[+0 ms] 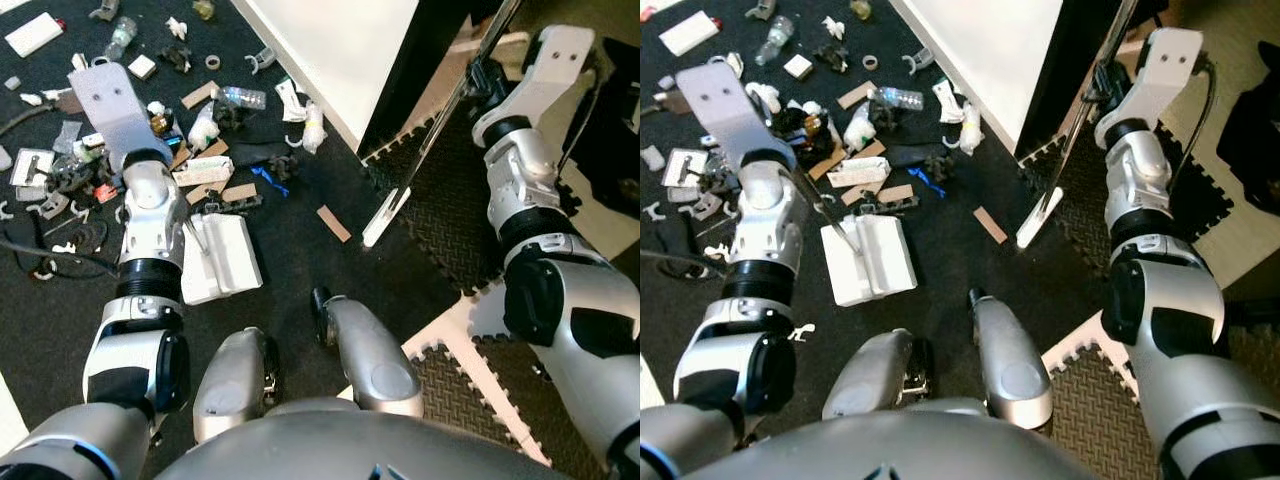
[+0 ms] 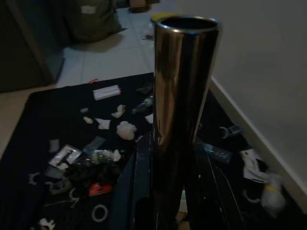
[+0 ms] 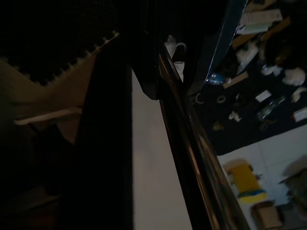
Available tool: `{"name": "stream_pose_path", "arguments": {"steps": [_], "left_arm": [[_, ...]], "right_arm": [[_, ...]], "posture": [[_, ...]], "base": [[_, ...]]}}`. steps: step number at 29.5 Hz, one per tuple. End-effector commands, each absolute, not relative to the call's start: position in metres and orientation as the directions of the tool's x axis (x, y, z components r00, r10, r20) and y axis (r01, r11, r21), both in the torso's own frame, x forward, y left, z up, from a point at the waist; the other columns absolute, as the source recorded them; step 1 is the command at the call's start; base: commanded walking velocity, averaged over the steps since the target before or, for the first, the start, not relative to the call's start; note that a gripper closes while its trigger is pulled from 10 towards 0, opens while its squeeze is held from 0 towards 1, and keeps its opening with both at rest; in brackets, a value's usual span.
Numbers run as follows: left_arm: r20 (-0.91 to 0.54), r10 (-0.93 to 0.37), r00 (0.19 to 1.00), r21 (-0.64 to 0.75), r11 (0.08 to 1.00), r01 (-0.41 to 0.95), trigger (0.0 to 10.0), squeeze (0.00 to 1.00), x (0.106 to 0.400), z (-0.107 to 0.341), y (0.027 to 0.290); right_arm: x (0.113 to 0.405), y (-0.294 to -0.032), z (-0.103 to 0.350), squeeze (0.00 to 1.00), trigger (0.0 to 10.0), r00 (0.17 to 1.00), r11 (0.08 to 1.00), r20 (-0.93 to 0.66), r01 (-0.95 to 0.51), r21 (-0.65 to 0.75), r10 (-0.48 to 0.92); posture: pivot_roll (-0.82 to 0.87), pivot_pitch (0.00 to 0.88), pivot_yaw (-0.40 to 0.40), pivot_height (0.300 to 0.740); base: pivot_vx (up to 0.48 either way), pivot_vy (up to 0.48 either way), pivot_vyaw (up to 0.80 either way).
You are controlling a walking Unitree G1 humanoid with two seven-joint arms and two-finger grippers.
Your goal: Sweep floor
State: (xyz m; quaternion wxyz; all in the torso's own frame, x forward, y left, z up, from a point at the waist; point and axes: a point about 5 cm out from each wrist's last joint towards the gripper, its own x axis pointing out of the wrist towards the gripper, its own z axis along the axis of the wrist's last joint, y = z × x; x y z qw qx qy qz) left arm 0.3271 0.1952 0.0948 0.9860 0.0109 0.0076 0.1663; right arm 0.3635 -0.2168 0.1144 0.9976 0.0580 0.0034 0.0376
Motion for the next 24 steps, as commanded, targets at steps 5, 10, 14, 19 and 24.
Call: {"name": "stream_pose_path", "arguments": {"steps": [5,10,14,19,24], "left_arm": [[0.021,0.271,0.962,-0.027,0.962,-0.27,10.0,0.0,0.337,0.1,0.18],[-0.003,0.274,0.962,0.006,0.962,-0.274,10.0,0.0,0.34,0.094,0.18],[-0.054,0.287,0.957,0.042,0.958,-0.285,10.0,0.0,0.342,0.085,0.184],[-0.161,0.276,0.948,-0.012,0.96,-0.281,10.0,0.0,0.345,0.074,0.19],[-0.142,0.201,0.969,-0.067,0.975,-0.212,10.0,0.0,0.359,0.088,0.176]], "right_arm": [[0.36,-0.209,0.109,0.0,10.0,0.992,0.988,-0.002,-0.128,0.082,0.129],[0.359,-0.199,0.104,0.0,10.0,0.984,0.983,-0.02,-0.174,0.049,0.175],[0.359,-0.194,0.103,0.0,10.0,0.982,0.981,-0.023,-0.189,0.042,0.19],[0.36,-0.192,0.105,0.0,10.0,0.982,0.981,-0.019,-0.188,0.044,0.189],[0.36,-0.196,0.105,0.0,10.0,0.986,0.985,-0.011,-0.166,0.044,0.167]], "posture": [[-0.02,0.086,-0.012,0.74],[-0.02,0.09,-0.012,0.74],[-0.02,0.096,-0.016,0.74],[-0.03,0.096,-0.015,0.74],[-0.04,0.103,-0.005,0.74]], "base": [[0.0,0.0,0.0],[0.0,0.0,0.0],[0.0,0.0,0.0],[0.0,0.0,0.0],[0.0,0.0,0.0]]}}
